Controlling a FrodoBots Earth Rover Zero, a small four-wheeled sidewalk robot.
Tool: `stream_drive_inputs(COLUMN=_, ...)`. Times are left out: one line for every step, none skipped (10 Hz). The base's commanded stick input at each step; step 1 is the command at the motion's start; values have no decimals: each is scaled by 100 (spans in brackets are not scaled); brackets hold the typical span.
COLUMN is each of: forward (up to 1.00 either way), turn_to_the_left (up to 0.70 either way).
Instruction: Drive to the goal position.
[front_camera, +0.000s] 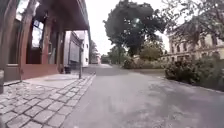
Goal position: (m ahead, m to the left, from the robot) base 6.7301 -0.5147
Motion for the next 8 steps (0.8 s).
stream_drive_inputs(forward=85, turn_to_the_left=1)
stream_drive_inputs(forward=85, turn_to_the_left=-3)
stream_drive_inputs(forward=85, turn_to_the_left=-9)
stream_drive_inputs(forward=85, turn_to_the_left=-14)
stream_drive_inputs(forward=85, turn_to_the_left=-19)
stream_drive_inputs(forward=85, turn_to_the_left=-25)
stream_drive_inputs(forward=85, turn_to_the_left=-30)
stream_drive_inputs(forward=85, turn_to_the_left=-33)
